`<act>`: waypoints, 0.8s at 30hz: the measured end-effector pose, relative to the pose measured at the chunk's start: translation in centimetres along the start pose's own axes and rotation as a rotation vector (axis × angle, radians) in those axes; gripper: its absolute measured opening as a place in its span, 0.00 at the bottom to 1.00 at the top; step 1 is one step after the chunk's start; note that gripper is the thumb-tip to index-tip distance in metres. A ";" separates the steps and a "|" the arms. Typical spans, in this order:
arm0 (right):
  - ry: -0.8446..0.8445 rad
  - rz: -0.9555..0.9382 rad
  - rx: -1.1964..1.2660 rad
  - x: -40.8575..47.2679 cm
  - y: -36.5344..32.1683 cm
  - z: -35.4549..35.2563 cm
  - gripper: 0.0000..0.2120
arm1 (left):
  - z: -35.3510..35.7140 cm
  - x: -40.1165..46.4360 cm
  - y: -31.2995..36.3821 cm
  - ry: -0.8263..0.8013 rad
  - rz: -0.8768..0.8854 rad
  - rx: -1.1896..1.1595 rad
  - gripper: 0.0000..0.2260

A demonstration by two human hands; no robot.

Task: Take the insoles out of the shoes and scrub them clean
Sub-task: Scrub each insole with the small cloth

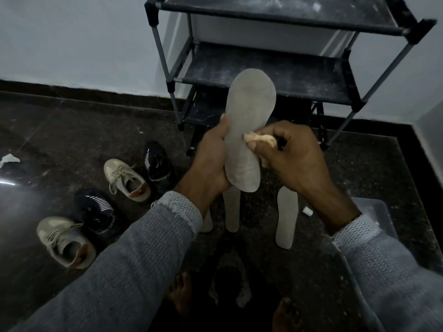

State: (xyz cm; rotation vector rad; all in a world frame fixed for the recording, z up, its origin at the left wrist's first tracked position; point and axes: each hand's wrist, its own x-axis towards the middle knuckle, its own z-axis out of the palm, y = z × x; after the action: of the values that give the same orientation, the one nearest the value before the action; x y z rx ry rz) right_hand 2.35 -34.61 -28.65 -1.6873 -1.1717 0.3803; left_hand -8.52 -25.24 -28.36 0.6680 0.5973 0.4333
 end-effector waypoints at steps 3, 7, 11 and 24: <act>-0.189 -0.019 -0.011 -0.3 -0.5 0.4 0.05 | -0.1 0.0 0.3 0.007 -0.013 -0.010 0.23; 0.085 -0.007 -0.030 0.1 0.3 0.1 0.02 | 0.4 -0.3 0.1 0.018 -0.004 0.011 0.22; 0.031 0.046 0.022 0.1 0.4 -0.3 0.05 | 0.4 -0.1 -0.2 0.014 -0.005 -0.001 0.22; -0.116 0.045 -0.013 -0.2 -0.3 -0.3 0.05 | 0.2 0.0 0.0 0.009 -0.038 -0.034 0.23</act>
State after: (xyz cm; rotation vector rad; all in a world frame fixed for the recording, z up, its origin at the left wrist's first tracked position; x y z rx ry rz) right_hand 2.37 -34.92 -28.34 -1.7242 -1.2246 0.5051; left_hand -8.43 -25.33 -28.20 0.6217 0.6087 0.4106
